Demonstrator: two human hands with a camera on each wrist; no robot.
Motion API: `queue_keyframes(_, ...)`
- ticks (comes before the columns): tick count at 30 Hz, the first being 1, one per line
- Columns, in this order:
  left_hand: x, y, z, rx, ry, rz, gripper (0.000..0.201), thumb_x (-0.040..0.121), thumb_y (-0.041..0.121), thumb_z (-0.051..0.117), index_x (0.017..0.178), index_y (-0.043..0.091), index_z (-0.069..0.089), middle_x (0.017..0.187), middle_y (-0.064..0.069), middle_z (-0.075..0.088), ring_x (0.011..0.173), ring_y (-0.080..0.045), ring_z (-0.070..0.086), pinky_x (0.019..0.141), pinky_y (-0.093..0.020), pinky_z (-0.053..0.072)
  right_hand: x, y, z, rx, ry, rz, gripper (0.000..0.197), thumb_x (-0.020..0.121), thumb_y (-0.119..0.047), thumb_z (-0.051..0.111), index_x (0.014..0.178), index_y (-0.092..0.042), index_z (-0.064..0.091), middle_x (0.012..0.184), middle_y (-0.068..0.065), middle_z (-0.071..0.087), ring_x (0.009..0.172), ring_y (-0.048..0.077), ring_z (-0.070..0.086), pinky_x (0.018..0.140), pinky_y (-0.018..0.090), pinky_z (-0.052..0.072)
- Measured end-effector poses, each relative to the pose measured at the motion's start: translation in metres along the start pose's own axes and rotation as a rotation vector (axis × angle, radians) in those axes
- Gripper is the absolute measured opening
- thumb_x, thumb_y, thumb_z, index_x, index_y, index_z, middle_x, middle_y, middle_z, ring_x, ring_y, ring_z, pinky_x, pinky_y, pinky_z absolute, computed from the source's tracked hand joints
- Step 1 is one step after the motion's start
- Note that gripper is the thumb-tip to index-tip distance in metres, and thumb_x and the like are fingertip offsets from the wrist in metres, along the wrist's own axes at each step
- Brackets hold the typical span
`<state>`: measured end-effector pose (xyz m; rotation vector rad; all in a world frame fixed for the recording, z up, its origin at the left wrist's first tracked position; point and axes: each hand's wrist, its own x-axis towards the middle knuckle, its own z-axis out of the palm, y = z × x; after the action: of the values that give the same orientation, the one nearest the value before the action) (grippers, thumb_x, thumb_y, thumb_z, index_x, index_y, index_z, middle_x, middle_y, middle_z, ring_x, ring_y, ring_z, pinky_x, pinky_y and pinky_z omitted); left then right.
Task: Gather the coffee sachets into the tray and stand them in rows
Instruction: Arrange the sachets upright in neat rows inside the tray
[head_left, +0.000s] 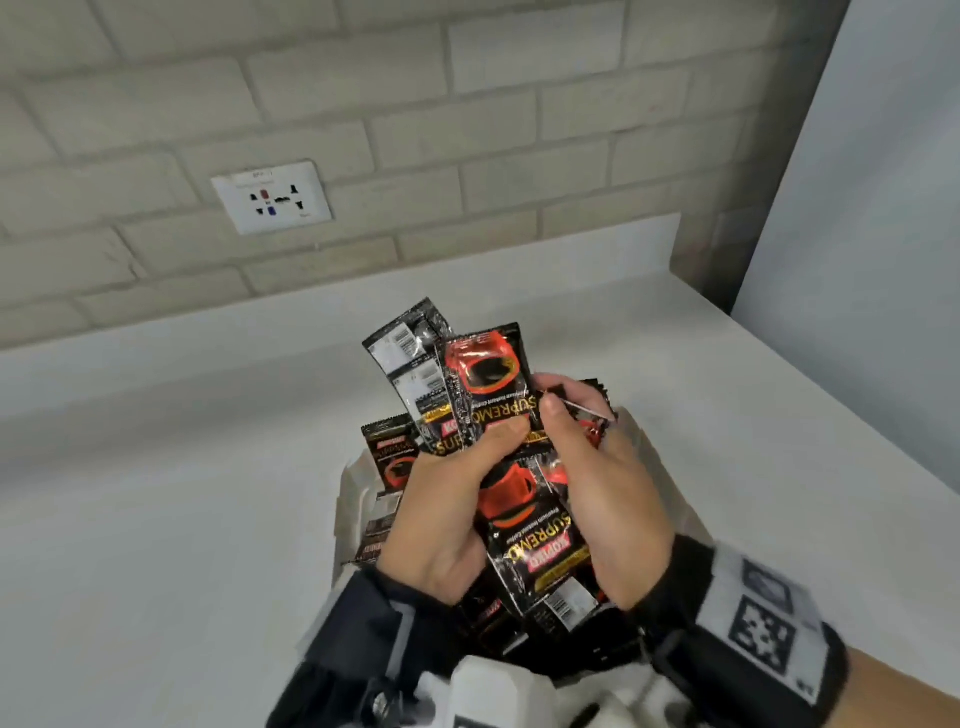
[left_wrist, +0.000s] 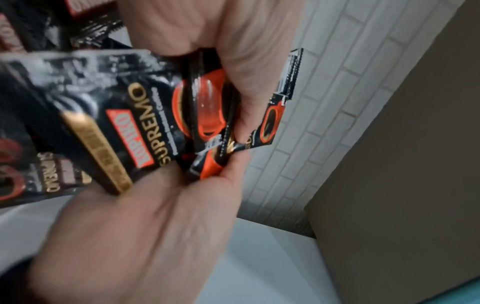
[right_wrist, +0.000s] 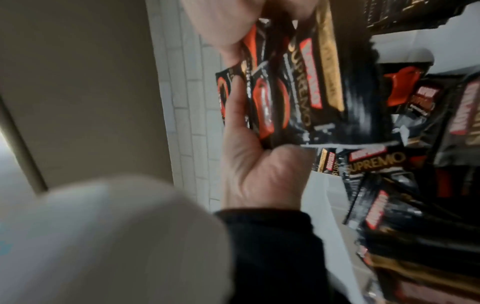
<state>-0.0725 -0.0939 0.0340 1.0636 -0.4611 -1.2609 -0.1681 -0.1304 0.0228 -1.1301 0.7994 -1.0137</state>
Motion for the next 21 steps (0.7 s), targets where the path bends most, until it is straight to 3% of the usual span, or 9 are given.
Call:
queue_keyframes(1,0.0,-0.002,0.0,-0.006,-0.001,-0.006,0.027,0.063,0.01,0.069,0.089,0.007,0.072,0.082,-0.012,0.072,0.067,-0.02,0.069,0.058,-0.029,0.057,-0.001,0.003,0.0,-0.035,-0.016,0.029,0.014,0.091,-0.037,0.047,0.102,-0.036,0.055,0.096,-0.005,0.069,0.092,0.01,0.066,0.086,0.034,0.054)
queue_keyframes(2,0.0,-0.004,0.0,-0.005,-0.002,-0.004,0.024,0.063,0.01,0.069,0.086,0.008,0.073,0.083,-0.012,0.072,0.069,-0.021,0.07,0.059,-0.03,0.057,-0.001,0.006,-0.001,-0.044,-0.044,0.082,0.028,0.086,-0.05,0.047,0.11,-0.037,0.052,0.107,-0.003,0.066,0.101,0.012,0.063,0.093,0.038,0.05)
queue_keyframes(4,0.0,-0.006,0.0,0.008,0.003,0.02,0.015,0.063,0.01,0.069,0.076,0.013,0.076,0.083,-0.011,0.073,0.071,-0.022,0.07,0.061,-0.031,0.057,0.0,0.013,-0.003,-0.063,-0.095,0.192,0.075,0.069,-0.076,0.046,0.13,-0.032,0.042,0.126,0.001,0.057,0.115,0.016,0.056,0.101,0.043,0.043)
queue_keyframes(5,0.0,-0.007,-0.001,0.012,0.014,0.036,0.015,0.063,0.01,0.069,0.075,0.013,0.076,0.084,-0.011,0.073,0.072,-0.022,0.07,0.062,-0.031,0.058,0.002,0.015,-0.004,-0.069,-0.127,0.223,0.086,0.065,-0.079,0.045,0.135,-0.03,0.039,0.129,0.001,0.056,0.117,0.017,0.054,0.102,0.043,0.042)
queue_keyframes(8,0.0,-0.004,-0.001,-0.001,0.06,0.078,0.021,0.064,0.01,0.069,0.085,0.011,0.072,0.089,-0.014,0.073,0.075,-0.025,0.071,0.065,-0.034,0.058,0.003,0.011,-0.008,-0.057,-0.209,0.201,0.068,0.072,-0.066,0.044,0.129,-0.03,0.043,0.121,0.0,0.06,0.111,0.014,0.059,0.1,0.041,0.044)
queue_keyframes(11,0.001,0.004,-0.009,-0.025,0.112,0.118,0.023,0.063,0.009,0.068,0.086,0.01,0.069,0.082,-0.01,0.074,0.068,-0.022,0.07,0.06,-0.033,0.059,0.002,0.003,-0.019,-0.177,-0.19,0.034,0.05,0.077,-0.063,0.037,0.121,-0.039,0.041,0.126,-0.008,0.053,0.114,0.006,0.054,0.099,0.032,0.044)
queue_keyframes(15,0.001,0.005,-0.017,-0.04,0.114,0.103,0.036,0.063,0.011,0.068,0.099,0.007,0.066,0.087,-0.012,0.073,0.07,-0.024,0.07,0.062,-0.035,0.058,-0.004,-0.011,-0.027,-0.446,-0.172,-0.296,0.044,0.082,-0.064,0.035,0.125,-0.054,0.024,0.134,-0.034,0.03,0.122,-0.018,0.032,0.097,0.001,0.029)
queue_keyframes(19,-0.002,-0.002,-0.005,-0.069,0.104,0.12,0.016,0.07,0.004,0.065,0.085,0.008,0.07,0.075,-0.007,0.073,0.062,-0.016,0.069,0.051,-0.023,0.055,-0.015,0.001,-0.018,-0.731,-0.368,-0.359,0.061,0.077,-0.073,0.024,0.129,-0.054,0.0,0.141,-0.039,0.001,0.133,-0.018,-0.002,0.108,0.003,0.005)
queue_keyframes(21,-0.001,-0.005,-0.002,-0.087,0.098,0.113,0.025,0.066,0.008,0.066,0.091,0.006,0.07,0.076,-0.006,0.072,0.061,-0.011,0.068,0.05,-0.019,0.052,-0.021,0.006,-0.016,-0.706,-0.43,-0.34,0.063,0.076,-0.078,0.02,0.129,-0.054,-0.001,0.144,-0.036,0.001,0.133,-0.019,-0.003,0.108,0.004,0.003)
